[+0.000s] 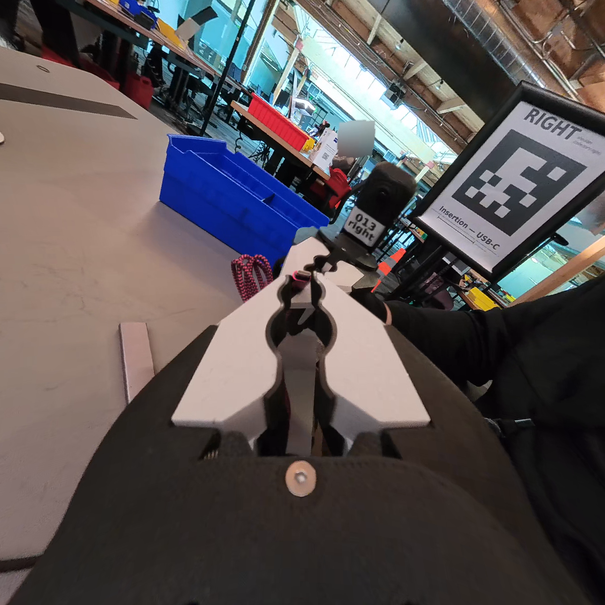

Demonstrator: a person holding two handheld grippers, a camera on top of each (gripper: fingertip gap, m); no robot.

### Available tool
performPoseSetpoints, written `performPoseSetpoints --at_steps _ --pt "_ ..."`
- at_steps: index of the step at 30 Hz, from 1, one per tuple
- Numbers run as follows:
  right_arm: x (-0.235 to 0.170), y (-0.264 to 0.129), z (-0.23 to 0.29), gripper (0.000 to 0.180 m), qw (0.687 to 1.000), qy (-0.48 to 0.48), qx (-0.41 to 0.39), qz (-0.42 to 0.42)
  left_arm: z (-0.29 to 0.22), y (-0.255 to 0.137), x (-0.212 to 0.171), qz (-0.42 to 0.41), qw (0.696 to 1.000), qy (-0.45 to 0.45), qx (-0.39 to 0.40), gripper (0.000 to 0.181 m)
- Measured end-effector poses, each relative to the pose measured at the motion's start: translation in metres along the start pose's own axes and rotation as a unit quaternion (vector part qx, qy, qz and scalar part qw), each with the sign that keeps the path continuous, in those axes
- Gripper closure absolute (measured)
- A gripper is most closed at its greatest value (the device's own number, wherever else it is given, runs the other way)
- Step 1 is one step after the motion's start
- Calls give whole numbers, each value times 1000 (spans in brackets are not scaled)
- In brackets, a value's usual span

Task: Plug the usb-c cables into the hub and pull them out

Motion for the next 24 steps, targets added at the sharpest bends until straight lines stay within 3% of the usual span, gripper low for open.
performPoseSetpoints --at_steps 4,10,17,24 --pt "8 -1 4 180 990 -98 -75 62 4 -1 1 2 1000 -28 -7 173" --pt "16 -2 14 180 942 -259 -164 138 8 1 2 -9 996 -84 -27 160" --pt "17 2 22 180 904 -341 -190 174 9 3 -1 -2 994 -107 -30 175" --pt "21 0 25 180 912 -336 -181 148 8 1 0 -13 990 -124 -61 176"
Point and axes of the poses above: each gripper's, where its closed fingertips meet, y out along the fingers, x out of its top, z = x × y across the jaws, the point moved 9 cm from there along -y, back along the fingers, and after that the axes turned 3 degrees about -y, right-handed, at the moved point
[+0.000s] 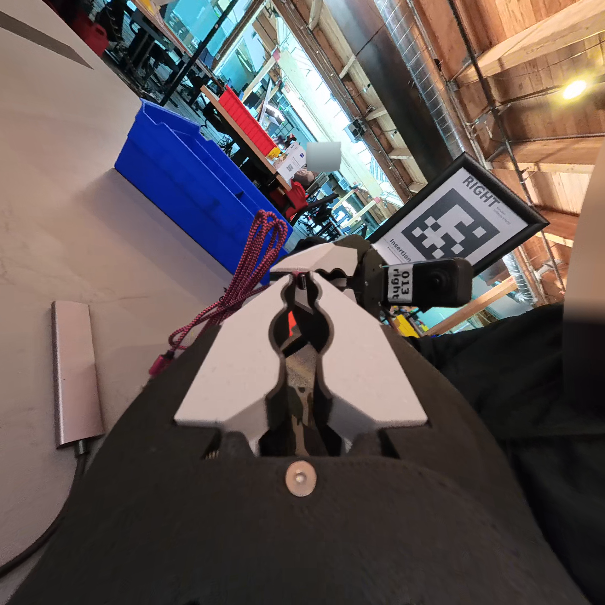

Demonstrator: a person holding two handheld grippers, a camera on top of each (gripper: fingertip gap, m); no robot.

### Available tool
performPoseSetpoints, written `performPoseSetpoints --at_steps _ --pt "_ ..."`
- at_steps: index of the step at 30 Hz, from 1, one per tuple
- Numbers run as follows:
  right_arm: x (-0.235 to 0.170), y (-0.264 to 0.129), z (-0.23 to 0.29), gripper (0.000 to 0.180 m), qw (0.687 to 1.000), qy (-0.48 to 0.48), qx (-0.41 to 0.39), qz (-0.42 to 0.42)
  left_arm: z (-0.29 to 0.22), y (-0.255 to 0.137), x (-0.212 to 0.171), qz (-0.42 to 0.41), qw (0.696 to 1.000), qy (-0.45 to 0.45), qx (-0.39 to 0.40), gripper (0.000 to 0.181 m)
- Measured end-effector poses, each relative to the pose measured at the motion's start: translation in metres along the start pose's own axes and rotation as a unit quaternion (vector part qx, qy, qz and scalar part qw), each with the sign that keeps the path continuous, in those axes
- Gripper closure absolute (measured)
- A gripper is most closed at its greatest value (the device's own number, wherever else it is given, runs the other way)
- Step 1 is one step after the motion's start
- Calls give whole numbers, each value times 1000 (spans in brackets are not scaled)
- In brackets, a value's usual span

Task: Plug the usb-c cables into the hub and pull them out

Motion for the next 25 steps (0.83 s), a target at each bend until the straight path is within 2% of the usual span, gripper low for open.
performPoseSetpoints --at_steps 13,20,25 --pt "17 -8 -12 165 984 84 59 -149 -16 0 3 -40 991 -32 -125 177" --pt "28 -15 -12 167 979 69 25 -188 -24 5 3 -57 980 -52 -181 176" --pt "39 -20 -13 169 980 26 -7 -199 -30 7 3 -71 971 -64 -217 177"
Point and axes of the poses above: each gripper's, where its closed fingertips meet, y out along the fingers, x out of its top, z = x × y across the jaws, the point moved 9 cm from there along -y, back along the fingers, and after that the axes turned 3 degrees about -y, right-handed, at the moved point
